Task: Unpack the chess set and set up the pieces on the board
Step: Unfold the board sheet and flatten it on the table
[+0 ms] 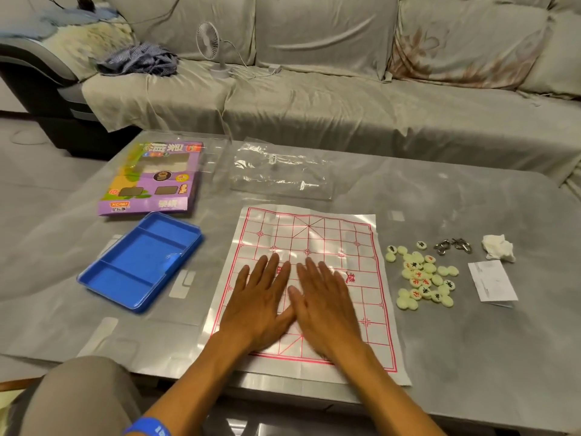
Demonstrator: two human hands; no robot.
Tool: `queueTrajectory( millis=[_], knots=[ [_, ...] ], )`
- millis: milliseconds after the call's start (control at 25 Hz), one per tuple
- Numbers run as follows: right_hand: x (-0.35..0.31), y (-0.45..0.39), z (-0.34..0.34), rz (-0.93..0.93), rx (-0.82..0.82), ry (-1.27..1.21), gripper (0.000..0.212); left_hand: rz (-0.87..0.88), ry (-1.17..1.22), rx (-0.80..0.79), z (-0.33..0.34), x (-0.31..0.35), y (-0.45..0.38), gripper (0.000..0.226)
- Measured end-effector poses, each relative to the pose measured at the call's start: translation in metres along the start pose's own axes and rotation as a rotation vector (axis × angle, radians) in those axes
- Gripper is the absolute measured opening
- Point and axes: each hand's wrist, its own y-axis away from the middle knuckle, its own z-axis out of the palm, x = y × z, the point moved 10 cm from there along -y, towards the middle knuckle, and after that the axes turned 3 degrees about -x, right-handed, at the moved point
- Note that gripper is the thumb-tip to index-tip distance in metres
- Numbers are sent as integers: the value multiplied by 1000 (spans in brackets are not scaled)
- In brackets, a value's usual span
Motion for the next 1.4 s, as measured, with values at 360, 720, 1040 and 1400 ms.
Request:
queueTrajectory(
  millis=[360, 720, 1040, 1400],
  knots=[
    [21, 3, 5, -29, 99, 114, 64, -66, -21, 30, -10, -23, -81, 67],
    [20, -3, -8, -10, 157, 117, 58, -63, 66, 63, -11, 15, -74, 71],
    [45, -91, -23, 127, 4, 98, 59, -76, -17, 33, 5, 27, -51, 71],
    [79, -84, -53, 192, 114, 161, 62, -218, -4, 62, -14, -41, 7, 72]
  ],
)
